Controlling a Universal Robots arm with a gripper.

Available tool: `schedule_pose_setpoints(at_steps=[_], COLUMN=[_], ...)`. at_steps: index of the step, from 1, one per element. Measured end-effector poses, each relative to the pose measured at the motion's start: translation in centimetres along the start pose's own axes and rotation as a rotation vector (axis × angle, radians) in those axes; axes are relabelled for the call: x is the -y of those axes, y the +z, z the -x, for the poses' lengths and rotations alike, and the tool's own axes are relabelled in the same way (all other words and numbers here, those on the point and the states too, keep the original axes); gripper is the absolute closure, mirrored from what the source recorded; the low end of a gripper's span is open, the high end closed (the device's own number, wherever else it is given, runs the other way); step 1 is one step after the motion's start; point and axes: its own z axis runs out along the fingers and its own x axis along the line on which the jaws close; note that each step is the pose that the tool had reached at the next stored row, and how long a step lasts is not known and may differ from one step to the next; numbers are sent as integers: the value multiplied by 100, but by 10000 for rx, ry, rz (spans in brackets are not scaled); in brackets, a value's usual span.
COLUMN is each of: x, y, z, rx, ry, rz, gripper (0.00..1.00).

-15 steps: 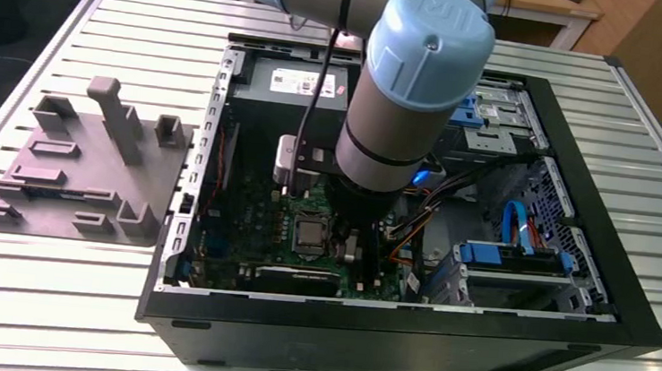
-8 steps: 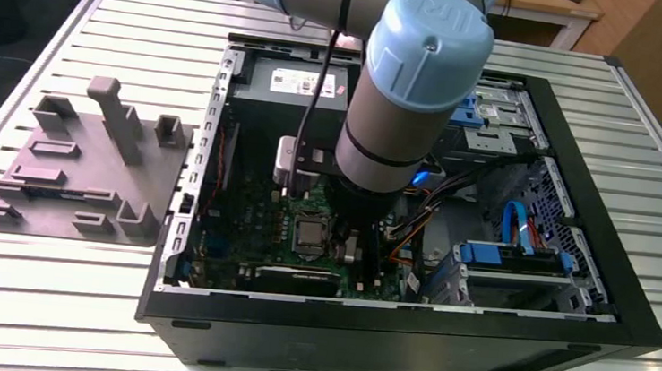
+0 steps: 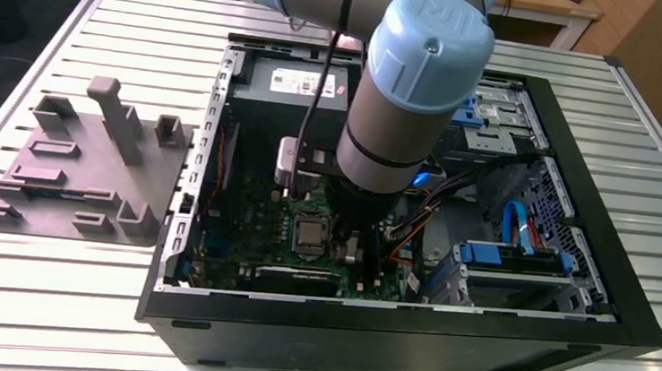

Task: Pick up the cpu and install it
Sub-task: 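Install the first cpu locking lever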

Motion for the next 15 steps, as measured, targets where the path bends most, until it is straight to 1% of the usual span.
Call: schedule_pose_setpoints(at_steps=[8, 15], x=[25, 43], y=[9, 10], z=[1, 2], rx=[7, 30], ry=[0, -1], rz=[0, 0], gripper=[90, 90])
